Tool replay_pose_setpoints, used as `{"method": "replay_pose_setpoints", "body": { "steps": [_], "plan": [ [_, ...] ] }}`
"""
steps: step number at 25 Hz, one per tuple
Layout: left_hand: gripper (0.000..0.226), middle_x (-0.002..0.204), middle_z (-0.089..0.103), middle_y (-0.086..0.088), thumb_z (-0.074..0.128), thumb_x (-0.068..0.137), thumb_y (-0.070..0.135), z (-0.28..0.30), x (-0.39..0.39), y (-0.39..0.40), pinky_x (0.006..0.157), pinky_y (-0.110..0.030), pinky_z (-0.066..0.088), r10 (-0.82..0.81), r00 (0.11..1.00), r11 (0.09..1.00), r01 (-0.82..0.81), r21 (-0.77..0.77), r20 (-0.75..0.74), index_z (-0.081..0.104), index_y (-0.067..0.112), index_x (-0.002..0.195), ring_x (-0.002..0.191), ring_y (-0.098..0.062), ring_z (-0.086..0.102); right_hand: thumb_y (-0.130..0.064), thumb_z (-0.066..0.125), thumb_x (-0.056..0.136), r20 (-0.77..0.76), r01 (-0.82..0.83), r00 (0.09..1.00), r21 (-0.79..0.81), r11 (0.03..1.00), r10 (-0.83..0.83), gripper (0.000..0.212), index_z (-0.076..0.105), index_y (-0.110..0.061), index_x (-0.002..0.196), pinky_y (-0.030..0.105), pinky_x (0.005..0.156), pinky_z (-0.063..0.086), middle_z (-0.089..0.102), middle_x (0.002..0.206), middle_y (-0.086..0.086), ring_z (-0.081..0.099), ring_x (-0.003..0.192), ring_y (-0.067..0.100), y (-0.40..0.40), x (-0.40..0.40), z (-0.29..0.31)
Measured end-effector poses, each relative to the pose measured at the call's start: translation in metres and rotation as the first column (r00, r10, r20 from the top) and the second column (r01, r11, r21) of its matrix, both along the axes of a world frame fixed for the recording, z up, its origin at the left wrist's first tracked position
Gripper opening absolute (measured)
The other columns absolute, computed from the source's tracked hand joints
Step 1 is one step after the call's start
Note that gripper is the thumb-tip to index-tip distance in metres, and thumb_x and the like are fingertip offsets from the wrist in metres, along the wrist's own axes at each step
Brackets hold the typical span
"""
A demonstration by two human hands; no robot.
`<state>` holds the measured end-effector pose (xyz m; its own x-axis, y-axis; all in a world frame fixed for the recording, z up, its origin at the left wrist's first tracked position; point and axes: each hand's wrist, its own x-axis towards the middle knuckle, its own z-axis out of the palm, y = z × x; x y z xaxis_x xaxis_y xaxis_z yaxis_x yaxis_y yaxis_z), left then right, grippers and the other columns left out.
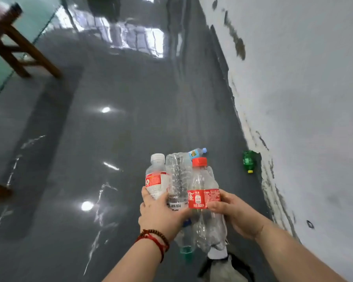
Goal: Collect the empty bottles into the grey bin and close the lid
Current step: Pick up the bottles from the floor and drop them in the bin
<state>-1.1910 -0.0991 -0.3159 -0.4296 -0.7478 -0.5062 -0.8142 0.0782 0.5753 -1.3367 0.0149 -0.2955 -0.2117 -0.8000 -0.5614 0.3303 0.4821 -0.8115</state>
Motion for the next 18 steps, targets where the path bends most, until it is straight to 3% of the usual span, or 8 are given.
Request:
{"method": "replay_pose_setpoints", "body": {
  "steps": [3, 7, 12, 14, 16, 18],
  "plan": [
    [0.078, 0.143, 0.021, 0.001, 0.057, 0.037, 0.078, 0.132, 0.01, 0.054, 0.102, -0.043, 0.042, -0.146, 0.987, 0.989, 0.145, -0.028, -0.073, 0.064, 0.033, 0.101, 0.116, -0.031, 0.046, -0.053, 0.087, 0.037, 0.001, 0.146, 0.989, -0.092, 0.985, -0.147, 0.1, 0.058, -0.005, 0.12, 0.049, 0.097, 0.046, 0.065, 0.114, 0.018, 0.061, 0.107, 0.033, 0.072, 0.025, 0.124],
    [0.071, 0.133, 0.027, 0.002, 0.055, 0.036, 0.081, 0.236, 0.004, 0.127, 0.099, -0.045, 0.045, -0.292, 0.951, 0.956, 0.287, -0.061, -0.098, 0.059, 0.037, 0.093, 0.107, -0.03, 0.049, -0.065, 0.082, 0.039, -0.004, 0.239, 0.97, -0.197, 0.951, -0.244, 0.099, 0.057, -0.013, 0.12, 0.053, 0.1, 0.043, 0.062, 0.117, 0.017, 0.057, 0.113, 0.037, 0.164, 0.042, 0.219],
    [0.062, 0.128, 0.03, 0.004, 0.057, 0.036, 0.081, 0.274, -0.002, 0.239, 0.097, -0.044, 0.046, -0.37, 0.909, 0.929, 0.366, -0.056, -0.194, 0.055, 0.042, 0.083, 0.104, -0.027, 0.051, -0.056, 0.085, 0.044, 0.054, 0.349, 0.935, -0.319, 0.881, -0.351, 0.082, 0.06, -0.015, 0.11, 0.034, 0.077, 0.057, 0.073, 0.1, 0.006, 0.069, 0.095, 0.022, 0.288, 0.052, 0.254],
    [0.079, 0.131, 0.03, 0.001, 0.058, 0.035, 0.079, 0.269, -0.002, 0.292, 0.099, -0.043, 0.045, -0.4, 0.89, 0.912, 0.411, 0.005, -0.218, 0.061, 0.035, 0.1, 0.108, -0.026, 0.05, -0.059, 0.085, 0.041, 0.032, 0.407, 0.909, -0.278, 0.87, -0.415, 0.086, 0.06, -0.016, 0.111, 0.037, 0.082, 0.055, 0.071, 0.104, 0.008, 0.068, 0.099, 0.024, 0.344, 0.062, 0.256],
    [0.097, 0.132, 0.031, -0.002, 0.056, 0.034, 0.078, 0.262, -0.004, 0.345, 0.102, -0.043, 0.042, -0.462, 0.858, 0.874, 0.483, 0.049, -0.224, 0.059, 0.029, 0.118, 0.111, -0.026, 0.049, -0.067, 0.082, 0.035, -0.043, 0.484, 0.864, -0.212, 0.849, -0.502, 0.098, 0.059, -0.016, 0.115, 0.049, 0.098, 0.046, 0.066, 0.116, 0.013, 0.061, 0.111, 0.032, 0.4, 0.073, 0.254],
    [0.105, 0.133, 0.032, -0.004, 0.054, 0.032, 0.078, 0.263, -0.006, 0.401, 0.103, -0.045, 0.041, -0.541, 0.808, 0.815, 0.572, 0.092, -0.232, 0.056, 0.027, 0.124, 0.113, -0.028, 0.048, -0.069, 0.079, 0.033, -0.082, 0.579, 0.796, -0.187, 0.793, -0.6, 0.105, 0.057, -0.014, 0.12, 0.055, 0.106, 0.036, 0.063, 0.122, 0.017, 0.057, 0.116, 0.036, 0.461, 0.09, 0.252]
  ]
}}
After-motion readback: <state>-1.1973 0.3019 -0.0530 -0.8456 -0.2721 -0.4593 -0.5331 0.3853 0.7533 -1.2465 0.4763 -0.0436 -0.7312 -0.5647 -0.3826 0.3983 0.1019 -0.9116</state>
